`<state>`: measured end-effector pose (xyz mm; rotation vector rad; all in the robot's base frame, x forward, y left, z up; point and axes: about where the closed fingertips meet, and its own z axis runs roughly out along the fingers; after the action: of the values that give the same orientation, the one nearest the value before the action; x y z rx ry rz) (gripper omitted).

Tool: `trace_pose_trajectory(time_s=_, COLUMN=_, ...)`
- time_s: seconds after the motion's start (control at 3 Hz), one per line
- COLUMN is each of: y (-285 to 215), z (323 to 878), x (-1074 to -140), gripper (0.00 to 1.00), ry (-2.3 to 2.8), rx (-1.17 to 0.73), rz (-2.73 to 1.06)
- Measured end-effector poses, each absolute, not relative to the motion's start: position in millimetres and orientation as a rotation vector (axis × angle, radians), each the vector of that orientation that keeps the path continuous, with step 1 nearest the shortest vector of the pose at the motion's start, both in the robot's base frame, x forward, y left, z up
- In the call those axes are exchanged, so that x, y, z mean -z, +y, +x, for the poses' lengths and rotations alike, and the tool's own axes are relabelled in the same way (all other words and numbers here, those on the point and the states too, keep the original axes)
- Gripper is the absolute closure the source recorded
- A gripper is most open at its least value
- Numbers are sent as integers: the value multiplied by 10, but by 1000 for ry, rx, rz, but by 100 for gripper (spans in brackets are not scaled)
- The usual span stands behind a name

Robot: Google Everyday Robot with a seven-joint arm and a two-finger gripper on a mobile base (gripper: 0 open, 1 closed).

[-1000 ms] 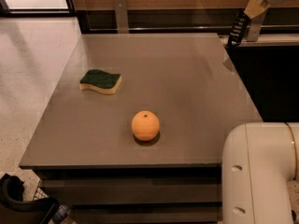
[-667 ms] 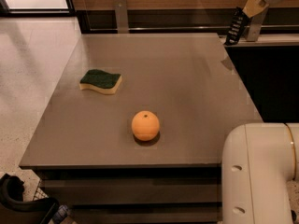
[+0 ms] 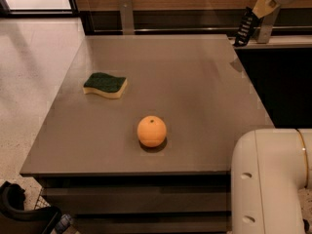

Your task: Move rxbar chocolate near orange

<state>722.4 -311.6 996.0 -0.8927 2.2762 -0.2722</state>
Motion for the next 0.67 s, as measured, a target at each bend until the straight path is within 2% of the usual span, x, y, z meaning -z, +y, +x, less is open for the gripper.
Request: trace_pose_trajectory(time_s=0.67, y=-3097, z=7319, x=-9918, gripper=39, ry=2262, rx=270, rz=-888)
